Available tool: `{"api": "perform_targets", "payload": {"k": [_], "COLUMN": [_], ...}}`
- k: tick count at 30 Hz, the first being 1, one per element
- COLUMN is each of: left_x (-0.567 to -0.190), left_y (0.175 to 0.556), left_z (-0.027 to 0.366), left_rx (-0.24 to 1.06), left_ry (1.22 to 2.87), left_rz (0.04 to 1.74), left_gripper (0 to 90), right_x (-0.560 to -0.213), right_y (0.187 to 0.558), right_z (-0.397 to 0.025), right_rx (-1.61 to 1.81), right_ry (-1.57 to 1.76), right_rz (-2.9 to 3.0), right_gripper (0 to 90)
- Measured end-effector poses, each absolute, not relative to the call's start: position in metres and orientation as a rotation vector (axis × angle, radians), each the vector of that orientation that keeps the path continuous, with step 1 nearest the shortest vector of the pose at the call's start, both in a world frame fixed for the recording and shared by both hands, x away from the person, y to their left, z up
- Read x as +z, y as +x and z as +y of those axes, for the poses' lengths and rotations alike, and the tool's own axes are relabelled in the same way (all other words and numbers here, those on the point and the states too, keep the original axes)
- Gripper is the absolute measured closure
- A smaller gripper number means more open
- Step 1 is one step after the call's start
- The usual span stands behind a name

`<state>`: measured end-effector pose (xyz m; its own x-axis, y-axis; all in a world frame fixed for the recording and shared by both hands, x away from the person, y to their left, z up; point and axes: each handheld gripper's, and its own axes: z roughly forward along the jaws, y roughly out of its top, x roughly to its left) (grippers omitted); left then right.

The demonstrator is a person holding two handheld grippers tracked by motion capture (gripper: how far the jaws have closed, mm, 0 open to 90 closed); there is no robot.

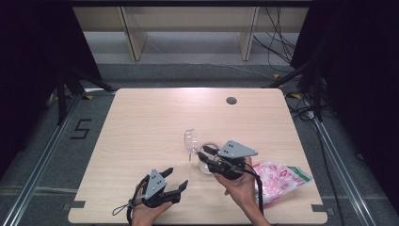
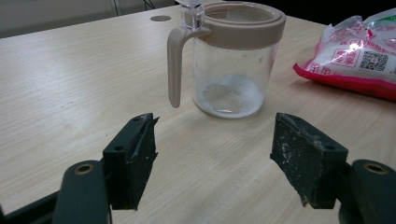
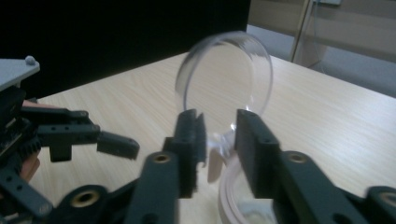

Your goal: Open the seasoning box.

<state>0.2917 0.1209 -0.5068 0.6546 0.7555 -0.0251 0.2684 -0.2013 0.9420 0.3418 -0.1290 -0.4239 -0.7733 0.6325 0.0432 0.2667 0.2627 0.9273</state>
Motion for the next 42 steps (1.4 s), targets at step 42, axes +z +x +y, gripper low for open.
{"api": "perform_targets", "payload": {"k": [42], "left_x": [-0.506], "left_y": [0.286], "left_z": [0.107], "left_rx": [0.478], "left_ry": [1.786], "left_rz": [0.816], "left_gripper": [27.9], "right_x": [-0.476], "right_y": [0.225], "right_z": [-0.329], "right_rx": [1.313], "right_ry": [1.494], "right_rz": [1.879], "right_gripper": [42.0]}}
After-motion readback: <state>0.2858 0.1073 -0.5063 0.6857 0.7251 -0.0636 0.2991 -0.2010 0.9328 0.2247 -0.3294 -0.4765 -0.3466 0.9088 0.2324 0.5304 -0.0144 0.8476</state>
